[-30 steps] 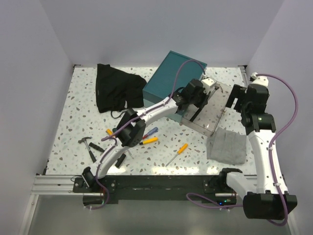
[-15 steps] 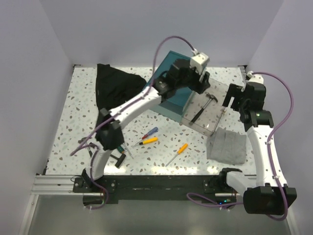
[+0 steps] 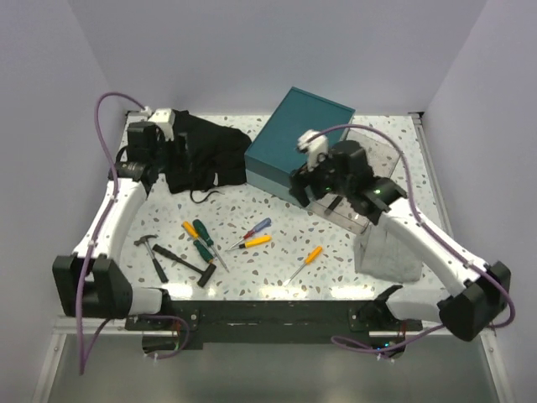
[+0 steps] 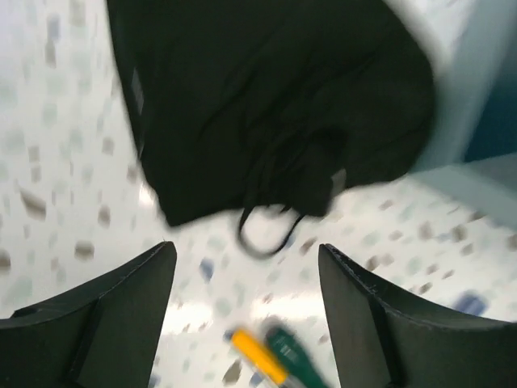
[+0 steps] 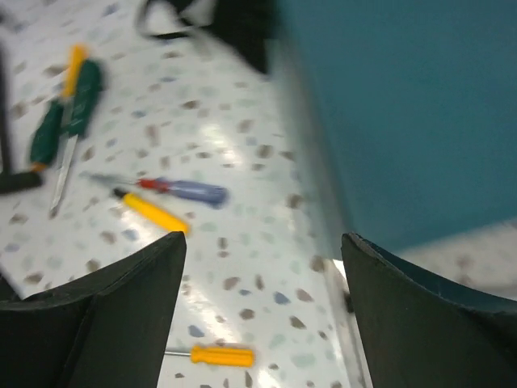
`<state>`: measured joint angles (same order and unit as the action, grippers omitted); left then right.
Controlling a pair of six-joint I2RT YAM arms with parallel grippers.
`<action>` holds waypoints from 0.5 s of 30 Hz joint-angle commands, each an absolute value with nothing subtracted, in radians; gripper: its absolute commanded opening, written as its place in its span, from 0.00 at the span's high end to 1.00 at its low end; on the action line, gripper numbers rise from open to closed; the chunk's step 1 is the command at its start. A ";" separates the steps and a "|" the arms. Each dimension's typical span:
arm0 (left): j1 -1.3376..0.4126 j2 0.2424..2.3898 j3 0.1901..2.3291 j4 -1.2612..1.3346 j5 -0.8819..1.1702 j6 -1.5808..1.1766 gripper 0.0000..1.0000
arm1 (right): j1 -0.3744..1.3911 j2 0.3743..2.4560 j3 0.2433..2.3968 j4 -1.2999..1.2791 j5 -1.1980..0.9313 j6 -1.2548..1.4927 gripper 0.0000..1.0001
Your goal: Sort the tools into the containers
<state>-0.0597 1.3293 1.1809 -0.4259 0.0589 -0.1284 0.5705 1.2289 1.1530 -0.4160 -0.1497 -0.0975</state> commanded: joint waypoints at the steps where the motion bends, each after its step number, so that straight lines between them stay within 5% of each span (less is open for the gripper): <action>1: 0.112 1.385 1.121 -0.592 0.130 -0.084 0.26 | 0.793 1.407 1.270 -0.408 -0.374 -0.298 0.19; 15: 0.482 1.146 1.174 -0.574 0.077 -0.218 0.18 | 1.183 1.964 1.551 -0.153 -0.075 -0.008 0.23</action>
